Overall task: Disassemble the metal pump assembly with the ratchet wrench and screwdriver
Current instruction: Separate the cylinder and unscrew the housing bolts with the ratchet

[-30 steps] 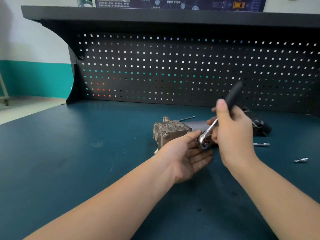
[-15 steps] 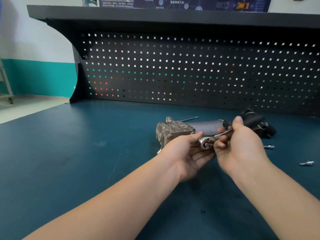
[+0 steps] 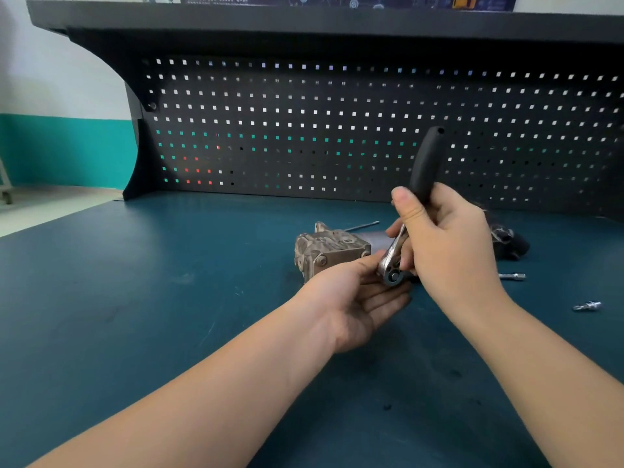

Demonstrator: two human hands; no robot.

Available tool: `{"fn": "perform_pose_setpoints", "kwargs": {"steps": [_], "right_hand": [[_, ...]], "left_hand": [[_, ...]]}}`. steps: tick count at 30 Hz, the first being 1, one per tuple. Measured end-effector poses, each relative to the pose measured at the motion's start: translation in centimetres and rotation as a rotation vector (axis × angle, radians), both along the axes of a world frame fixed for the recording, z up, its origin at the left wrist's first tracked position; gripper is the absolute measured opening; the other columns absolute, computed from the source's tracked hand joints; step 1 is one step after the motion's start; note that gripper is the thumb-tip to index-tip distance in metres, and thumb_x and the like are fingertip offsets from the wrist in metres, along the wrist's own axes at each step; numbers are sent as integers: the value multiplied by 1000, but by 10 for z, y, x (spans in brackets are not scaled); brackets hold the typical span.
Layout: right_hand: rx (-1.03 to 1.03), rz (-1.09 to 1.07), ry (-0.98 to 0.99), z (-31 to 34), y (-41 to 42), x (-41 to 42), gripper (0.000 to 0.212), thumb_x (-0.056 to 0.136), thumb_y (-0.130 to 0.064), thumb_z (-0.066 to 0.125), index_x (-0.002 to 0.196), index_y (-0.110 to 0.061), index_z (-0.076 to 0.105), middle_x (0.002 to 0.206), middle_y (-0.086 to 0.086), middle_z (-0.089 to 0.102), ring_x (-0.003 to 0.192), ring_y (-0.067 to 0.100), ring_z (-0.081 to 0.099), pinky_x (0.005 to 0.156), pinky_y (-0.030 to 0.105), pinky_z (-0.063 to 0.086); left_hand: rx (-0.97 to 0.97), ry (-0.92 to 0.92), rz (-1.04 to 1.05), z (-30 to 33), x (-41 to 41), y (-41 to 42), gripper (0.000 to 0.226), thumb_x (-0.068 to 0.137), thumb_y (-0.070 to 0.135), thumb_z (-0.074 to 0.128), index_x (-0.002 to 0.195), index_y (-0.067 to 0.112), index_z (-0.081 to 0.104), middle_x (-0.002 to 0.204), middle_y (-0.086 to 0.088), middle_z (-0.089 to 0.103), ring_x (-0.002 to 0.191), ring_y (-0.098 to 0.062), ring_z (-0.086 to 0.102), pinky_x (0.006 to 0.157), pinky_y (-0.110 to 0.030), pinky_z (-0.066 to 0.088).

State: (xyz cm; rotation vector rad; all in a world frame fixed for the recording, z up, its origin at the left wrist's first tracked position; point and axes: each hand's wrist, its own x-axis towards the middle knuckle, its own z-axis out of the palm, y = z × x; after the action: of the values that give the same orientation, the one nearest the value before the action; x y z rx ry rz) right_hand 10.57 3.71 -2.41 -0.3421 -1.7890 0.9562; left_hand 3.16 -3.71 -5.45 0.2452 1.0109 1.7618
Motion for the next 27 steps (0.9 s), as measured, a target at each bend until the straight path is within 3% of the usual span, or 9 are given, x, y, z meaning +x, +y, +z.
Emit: {"fn": "perform_pose_setpoints", "kwargs": {"steps": [4,6,9,11,13,18,21,24,27], "right_hand": [[-160,-58,51,-6,-2,-5,27,97,-38,48,80,-19,56,59,-1,62,39,6,50,47,27,40],[-455,-43,175,-10,-2,-7,28,100,-35,43,82,-17,52,60,1,58,33,5,44,38,20,35],[-1094,19,358,-14,1,-4,30,103,-27,37,78,-13,46,62,3,51,25,2,34,30,11,25],[-1263,38,361,-16,5,-4,31,102,-22,33,75,-13,44,64,2,48,22,2,31,30,9,22],[-1171,28,324,-16,6,-6,34,103,-29,37,74,-12,44,62,2,48,22,2,31,30,9,21],[-336,16,138,-6,3,-6,25,97,-36,49,80,-18,55,61,0,62,34,5,46,36,19,35],[-56,37,26,-2,1,-2,24,94,-38,54,77,-21,56,61,-1,64,40,4,51,42,18,39],[17,22,-12,0,0,-1,25,94,-40,53,77,-21,57,58,-5,62,43,3,52,45,16,40],[-189,-13,58,-6,0,-5,23,96,-40,48,82,-23,56,62,-1,62,40,2,49,47,22,39]], "left_hand": [[12,-1,15,1,-1,0,15,90,13,60,83,0,64,68,-15,70,61,-22,69,66,-33,57],[21,-30,19,1,-1,-1,15,89,11,60,85,-3,62,68,-18,70,57,-25,69,61,-33,57],[33,-64,26,2,0,-1,17,88,10,61,82,-6,59,69,-21,69,56,-27,69,58,-36,57],[17,-39,34,1,1,0,16,87,10,63,83,-5,60,72,-20,70,60,-27,69,60,-34,58],[10,-25,41,-1,2,1,16,88,11,62,85,-4,61,77,-20,70,68,-27,69,66,-35,59],[-5,20,17,0,2,0,21,90,19,61,85,-1,64,76,-18,71,73,-25,69,71,-34,57],[-9,18,-1,1,2,-1,24,87,23,65,81,0,67,77,-17,72,71,-24,71,70,-34,58],[4,5,-1,2,2,-2,23,88,19,64,79,-1,67,75,-18,72,65,-25,71,67,-36,58],[7,17,4,2,1,-1,20,91,16,60,81,-1,65,71,-18,71,60,-24,71,63,-36,58]]}}
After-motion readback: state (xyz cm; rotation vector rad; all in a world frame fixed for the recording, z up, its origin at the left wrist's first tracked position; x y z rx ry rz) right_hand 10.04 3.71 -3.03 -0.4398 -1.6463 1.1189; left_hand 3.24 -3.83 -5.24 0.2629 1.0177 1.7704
